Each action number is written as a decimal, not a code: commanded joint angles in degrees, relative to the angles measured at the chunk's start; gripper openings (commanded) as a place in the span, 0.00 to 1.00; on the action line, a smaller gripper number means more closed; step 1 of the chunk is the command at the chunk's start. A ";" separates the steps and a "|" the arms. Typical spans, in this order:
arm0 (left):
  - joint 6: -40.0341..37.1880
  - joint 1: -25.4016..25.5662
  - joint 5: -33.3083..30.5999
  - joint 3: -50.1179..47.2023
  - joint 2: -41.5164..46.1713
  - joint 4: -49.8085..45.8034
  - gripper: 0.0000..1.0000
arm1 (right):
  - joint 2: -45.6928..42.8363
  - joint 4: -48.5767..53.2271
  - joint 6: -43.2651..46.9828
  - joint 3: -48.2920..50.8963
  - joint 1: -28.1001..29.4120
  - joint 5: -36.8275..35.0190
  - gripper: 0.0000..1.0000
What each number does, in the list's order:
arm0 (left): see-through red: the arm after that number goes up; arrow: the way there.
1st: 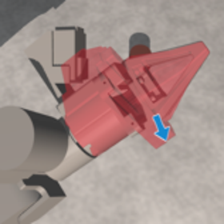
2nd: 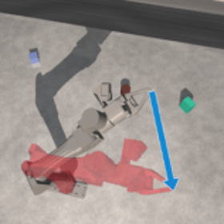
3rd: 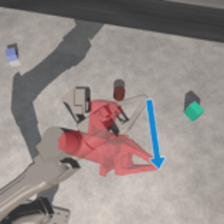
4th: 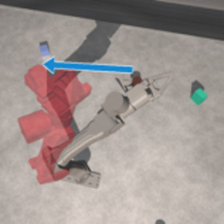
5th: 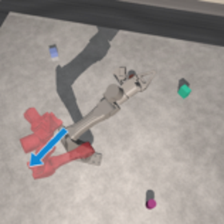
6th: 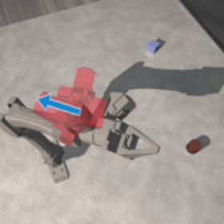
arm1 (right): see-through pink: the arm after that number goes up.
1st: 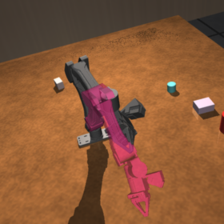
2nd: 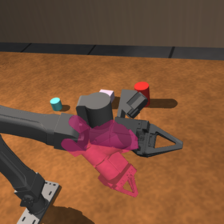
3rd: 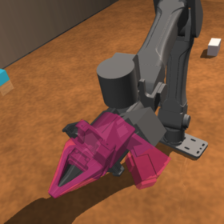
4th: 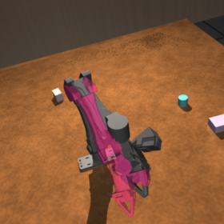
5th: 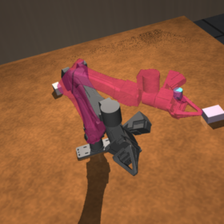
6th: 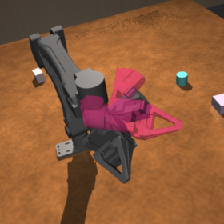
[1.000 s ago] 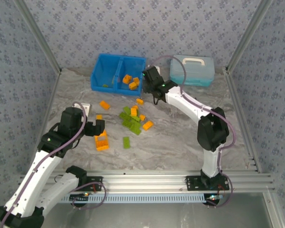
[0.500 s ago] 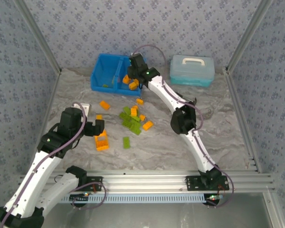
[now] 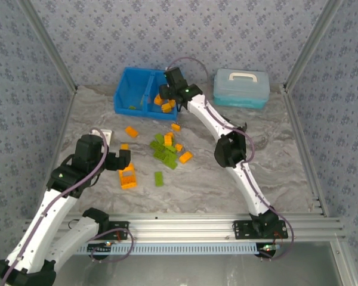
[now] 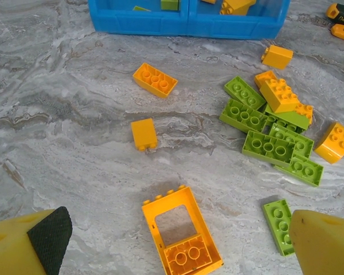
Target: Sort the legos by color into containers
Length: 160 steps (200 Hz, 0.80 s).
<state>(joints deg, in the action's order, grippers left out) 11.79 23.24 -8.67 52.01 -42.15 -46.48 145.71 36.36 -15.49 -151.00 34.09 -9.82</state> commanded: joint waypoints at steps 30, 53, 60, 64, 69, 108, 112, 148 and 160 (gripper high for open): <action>13.04 0.54 1.88 -0.73 -3.86 5.41 0.99 | -28.63 -1.06 2.91 23.09 0.28 3.16 0.61; 20.56 3.24 2.57 -3.09 -6.82 12.46 0.99 | -45.95 -11.49 3.75 47.04 0.26 6.57 0.67; 22.87 4.08 2.41 -3.20 -8.27 13.48 0.99 | -50.79 -14.10 3.40 53.38 0.19 7.31 0.71; 24.34 4.60 2.10 -3.19 -9.21 13.87 0.99 | -53.48 -15.35 3.12 57.07 0.20 7.67 0.73; 26.27 5.38 1.77 -2.95 -10.68 14.08 0.98 | -56.44 -16.57 2.57 61.12 0.26 7.82 0.76; 35.30 14.67 -1.82 1.81 -23.92 11.37 0.88 | -72.89 -18.38 -2.12 81.58 0.11 6.00 0.98; 35.43 16.04 -2.50 2.37 -25.34 10.82 0.88 | -73.87 -18.09 -2.63 82.14 0.16 5.57 1.00; 38.11 23.60 -4.99 2.82 -36.38 7.25 0.83 | -79.46 -17.50 -5.07 92.25 -0.01 4.16 1.00; 39.66 25.46 -4.35 2.15 -39.26 8.11 0.82 | -80.21 -17.38 -5.39 93.74 0.02 5.00 1.00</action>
<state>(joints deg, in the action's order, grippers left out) 46.72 45.69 -11.60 54.22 -77.17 -36.25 68.27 19.53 -18.48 -59.72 34.15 -4.49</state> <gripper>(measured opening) 0.831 0.999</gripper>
